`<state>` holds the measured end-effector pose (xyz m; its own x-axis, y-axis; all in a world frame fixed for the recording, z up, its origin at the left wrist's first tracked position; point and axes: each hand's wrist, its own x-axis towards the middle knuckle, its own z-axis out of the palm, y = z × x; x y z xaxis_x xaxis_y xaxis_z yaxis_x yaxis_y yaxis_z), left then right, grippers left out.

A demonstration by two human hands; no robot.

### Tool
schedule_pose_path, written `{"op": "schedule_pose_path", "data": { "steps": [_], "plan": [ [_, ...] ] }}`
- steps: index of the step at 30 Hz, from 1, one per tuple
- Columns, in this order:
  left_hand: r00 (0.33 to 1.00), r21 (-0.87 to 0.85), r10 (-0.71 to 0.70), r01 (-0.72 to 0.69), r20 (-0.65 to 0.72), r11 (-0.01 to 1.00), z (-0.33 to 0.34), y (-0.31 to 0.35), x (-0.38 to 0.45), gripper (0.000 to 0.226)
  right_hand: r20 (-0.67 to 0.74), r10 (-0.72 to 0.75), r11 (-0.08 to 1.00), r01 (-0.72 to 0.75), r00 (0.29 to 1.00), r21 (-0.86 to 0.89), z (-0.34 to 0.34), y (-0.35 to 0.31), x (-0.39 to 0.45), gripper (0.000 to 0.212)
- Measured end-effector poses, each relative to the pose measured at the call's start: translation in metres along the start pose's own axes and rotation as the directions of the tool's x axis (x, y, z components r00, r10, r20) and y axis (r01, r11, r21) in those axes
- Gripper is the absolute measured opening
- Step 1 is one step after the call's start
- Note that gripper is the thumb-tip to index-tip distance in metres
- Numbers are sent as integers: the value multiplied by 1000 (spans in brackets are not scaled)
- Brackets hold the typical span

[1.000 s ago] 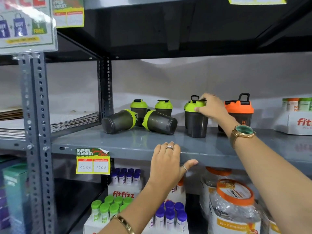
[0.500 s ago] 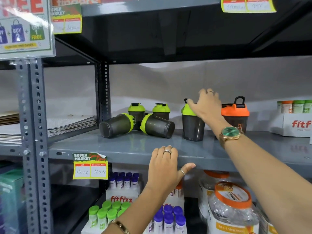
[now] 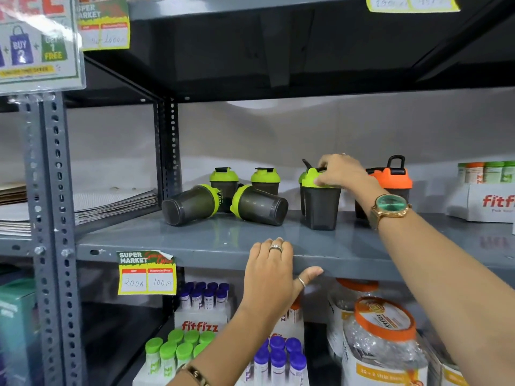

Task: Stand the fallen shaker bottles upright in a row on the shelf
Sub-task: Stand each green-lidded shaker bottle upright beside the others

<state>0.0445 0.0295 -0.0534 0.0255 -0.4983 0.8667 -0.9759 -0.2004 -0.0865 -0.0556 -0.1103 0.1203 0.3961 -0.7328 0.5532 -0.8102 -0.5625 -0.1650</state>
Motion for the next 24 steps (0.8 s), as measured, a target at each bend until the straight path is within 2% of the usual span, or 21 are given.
{"op": "schedule_pose_path", "data": {
  "steps": [4, 6, 8, 9, 11, 13, 15, 17, 20, 24],
  "plan": [
    [1000, 0, 2, -2, 3, 1000, 0, 1, -1, 83, 144, -14, 970, -21, 990, 242, -6, 15, 3, 46],
    [1000, 0, 4, -4, 2, 1000, -1, 1, 0, 83, 183, -8, 956, -46, 983, 289, -7, 16, 3, 48],
    [1000, 3, 6, -6, -12, 1000, -1, 1, 0, 83, 134, -2, 955, -38, 991, 294, -8, 13, 0, 46],
    [1000, 4, 7, -7, -14, 1000, -1, 1, 0, 83, 53, 1, 955, -17, 999, 297, -7, 11, -1, 46],
    [1000, 4, 12, -12, -21, 1000, 0, 1, -1, 83, -146, 36, 966, 3, 989, 260, 0, 6, -6, 55],
    [999, 5, 13, -13, -37, 1000, 1, 0, -1, 82, -254, 43, 995, -18, 966, 102, 9, 1, -11, 67],
    [999, 1, 14, -14, -44, 1000, 2, 0, 0, 80, -201, 17, 999, -25, 979, -38, 17, -4, -13, 72],
    [999, 3, 15, -14, -47, 1000, 2, 0, 0, 80, -134, -9, 996, -2, 991, -84, 20, -5, -13, 72],
    [999, -6, 19, -19, -42, 1000, 3, 0, -1, 81, -113, -39, 996, 29, 993, -87, 18, -1, -10, 69],
    [1000, -2, 10, -10, -27, 1000, 1, 0, 0, 82, -40, -31, 1000, 31, 999, -1, 9, 6, -10, 65]
  ]
}}
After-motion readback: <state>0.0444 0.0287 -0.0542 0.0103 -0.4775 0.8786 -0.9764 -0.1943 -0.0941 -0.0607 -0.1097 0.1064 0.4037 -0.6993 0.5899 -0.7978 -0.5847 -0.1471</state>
